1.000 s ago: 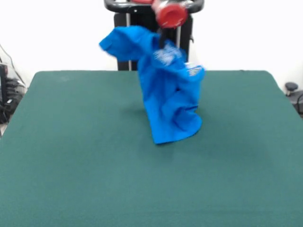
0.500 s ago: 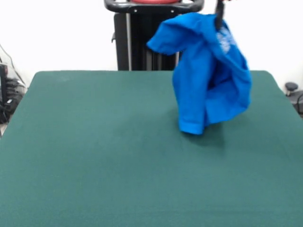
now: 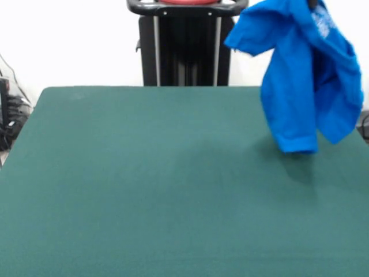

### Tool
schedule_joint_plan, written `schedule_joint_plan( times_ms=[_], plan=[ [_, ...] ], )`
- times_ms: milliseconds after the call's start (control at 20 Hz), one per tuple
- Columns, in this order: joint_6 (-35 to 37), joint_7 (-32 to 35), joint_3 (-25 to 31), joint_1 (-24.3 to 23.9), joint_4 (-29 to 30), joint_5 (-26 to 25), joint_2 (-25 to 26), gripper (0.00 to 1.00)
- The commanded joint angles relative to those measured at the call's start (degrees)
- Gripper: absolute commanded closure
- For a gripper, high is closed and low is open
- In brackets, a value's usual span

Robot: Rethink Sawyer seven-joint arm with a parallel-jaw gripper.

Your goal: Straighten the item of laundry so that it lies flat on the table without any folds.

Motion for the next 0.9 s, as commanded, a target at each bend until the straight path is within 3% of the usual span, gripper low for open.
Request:
schedule_joint_plan(
  times_ms=[50, 250, 500, 600, 700, 850, 900],
  plan=[
    [4.70, 9.09, 1.61, 1.65, 8.86, 3.86, -6.65, 1.00],
    [5.37, 6.08, 1.91, 0.58, 10.75, 3.93, -9.45, 1.00],
    [19.04, 10.23, -1.96, 2.17, 6.04, -2.66, -13.23, 1.00],
    [26.71, 10.56, -1.34, 0.85, 5.81, -2.46, -14.63, 1.00],
    [30.92, 5.26, 0.83, -3.18, 8.29, 0.30, -15.55, 1.00],
    [27.51, -11.47, 3.56, -11.06, 15.26, 5.26, -13.09, 1.00],
    [27.04, -13.99, 3.87, -12.27, 15.82, 5.26, -12.52, 1.00]
  ],
)
